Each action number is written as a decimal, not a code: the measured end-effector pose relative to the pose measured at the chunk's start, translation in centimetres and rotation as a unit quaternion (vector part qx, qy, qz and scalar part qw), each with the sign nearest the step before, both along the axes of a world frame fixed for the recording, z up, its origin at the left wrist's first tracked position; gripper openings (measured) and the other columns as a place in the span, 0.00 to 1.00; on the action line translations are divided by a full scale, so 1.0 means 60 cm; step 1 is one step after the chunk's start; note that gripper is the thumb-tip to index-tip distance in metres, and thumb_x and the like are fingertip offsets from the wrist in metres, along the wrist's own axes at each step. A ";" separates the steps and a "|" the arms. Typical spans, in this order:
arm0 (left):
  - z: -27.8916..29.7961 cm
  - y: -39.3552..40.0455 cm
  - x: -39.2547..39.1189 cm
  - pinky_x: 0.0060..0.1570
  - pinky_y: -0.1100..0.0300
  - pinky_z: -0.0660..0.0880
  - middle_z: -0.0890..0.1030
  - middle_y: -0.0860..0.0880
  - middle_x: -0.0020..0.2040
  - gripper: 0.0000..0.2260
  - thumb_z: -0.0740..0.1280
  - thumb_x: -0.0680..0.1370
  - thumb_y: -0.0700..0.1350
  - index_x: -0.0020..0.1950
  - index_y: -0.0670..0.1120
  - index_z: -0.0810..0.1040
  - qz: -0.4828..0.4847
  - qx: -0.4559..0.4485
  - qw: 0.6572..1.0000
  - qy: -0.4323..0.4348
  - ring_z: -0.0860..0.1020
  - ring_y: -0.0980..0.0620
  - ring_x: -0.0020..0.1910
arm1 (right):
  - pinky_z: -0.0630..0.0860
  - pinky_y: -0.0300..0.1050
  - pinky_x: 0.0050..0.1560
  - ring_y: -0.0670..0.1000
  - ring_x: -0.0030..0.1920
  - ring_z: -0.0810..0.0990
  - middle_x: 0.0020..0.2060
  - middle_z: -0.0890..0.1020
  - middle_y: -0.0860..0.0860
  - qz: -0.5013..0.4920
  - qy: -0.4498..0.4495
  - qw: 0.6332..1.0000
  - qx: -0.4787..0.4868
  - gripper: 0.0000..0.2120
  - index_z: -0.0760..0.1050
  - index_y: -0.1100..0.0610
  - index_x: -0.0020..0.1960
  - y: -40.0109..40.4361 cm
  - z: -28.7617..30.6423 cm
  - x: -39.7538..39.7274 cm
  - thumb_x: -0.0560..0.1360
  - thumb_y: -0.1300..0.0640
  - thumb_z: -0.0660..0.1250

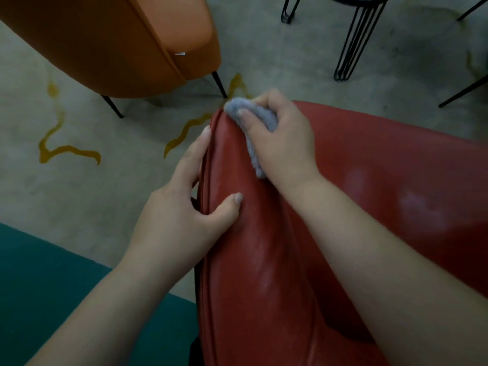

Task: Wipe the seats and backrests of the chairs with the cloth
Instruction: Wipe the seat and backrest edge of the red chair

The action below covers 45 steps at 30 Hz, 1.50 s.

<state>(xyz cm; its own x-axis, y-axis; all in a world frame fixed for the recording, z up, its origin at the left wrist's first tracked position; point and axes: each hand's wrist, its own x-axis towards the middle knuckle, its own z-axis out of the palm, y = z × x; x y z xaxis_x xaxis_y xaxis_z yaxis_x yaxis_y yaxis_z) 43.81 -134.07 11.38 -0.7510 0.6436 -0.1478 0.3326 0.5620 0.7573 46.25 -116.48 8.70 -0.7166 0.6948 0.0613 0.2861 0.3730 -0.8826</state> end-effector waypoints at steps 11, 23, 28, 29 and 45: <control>0.007 0.028 -0.035 0.40 0.60 0.77 0.74 0.72 0.40 0.34 0.59 0.67 0.68 0.71 0.77 0.51 -0.016 -0.050 0.998 0.020 0.78 0.64 0.38 | 0.76 0.50 0.49 0.45 0.44 0.79 0.42 0.80 0.48 -0.084 0.014 0.996 -0.040 0.04 0.74 0.47 0.42 -0.005 -0.025 0.012 0.74 0.51 0.68; 0.000 0.047 -0.029 0.39 0.74 0.62 0.61 0.77 0.45 0.33 0.63 0.70 0.64 0.72 0.75 0.52 0.003 -0.061 0.998 0.031 0.68 0.81 0.37 | 0.77 0.44 0.48 0.44 0.45 0.80 0.42 0.81 0.45 -0.091 0.005 0.991 -0.094 0.04 0.75 0.45 0.44 -0.055 -0.042 0.123 0.73 0.46 0.66; -0.003 0.045 -0.031 0.42 0.67 0.66 0.65 0.75 0.47 0.34 0.62 0.66 0.66 0.70 0.76 0.53 0.017 -0.053 0.998 0.027 0.72 0.70 0.41 | 0.77 0.49 0.44 0.47 0.39 0.79 0.35 0.80 0.46 -0.134 -0.025 0.984 -0.117 0.07 0.72 0.49 0.41 0.035 -0.076 -0.010 0.77 0.52 0.66; -0.003 0.044 -0.031 0.44 0.66 0.66 0.67 0.73 0.50 0.34 0.62 0.67 0.65 0.70 0.76 0.53 0.015 -0.051 0.998 0.028 0.71 0.67 0.43 | 0.76 0.46 0.42 0.45 0.36 0.78 0.32 0.78 0.45 -0.131 -0.021 0.983 -0.127 0.08 0.71 0.49 0.39 0.032 -0.077 0.000 0.77 0.52 0.66; -0.003 0.046 -0.024 0.49 0.56 0.69 0.68 0.61 0.55 0.32 0.61 0.68 0.63 0.70 0.74 0.53 0.038 -0.075 0.995 0.052 0.71 0.55 0.49 | 0.74 0.44 0.30 0.48 0.27 0.77 0.26 0.77 0.47 -0.154 -0.027 0.962 -0.226 0.09 0.73 0.50 0.37 0.007 -0.081 0.040 0.76 0.53 0.65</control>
<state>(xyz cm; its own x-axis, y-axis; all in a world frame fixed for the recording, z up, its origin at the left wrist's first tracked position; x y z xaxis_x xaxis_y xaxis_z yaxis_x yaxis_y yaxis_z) 42.34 -131.29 11.22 -0.8126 0.5612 -0.1574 0.3566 0.6923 0.6273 48.64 -116.08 3.84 -0.4664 0.8216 -0.3277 0.3714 -0.1544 -0.9156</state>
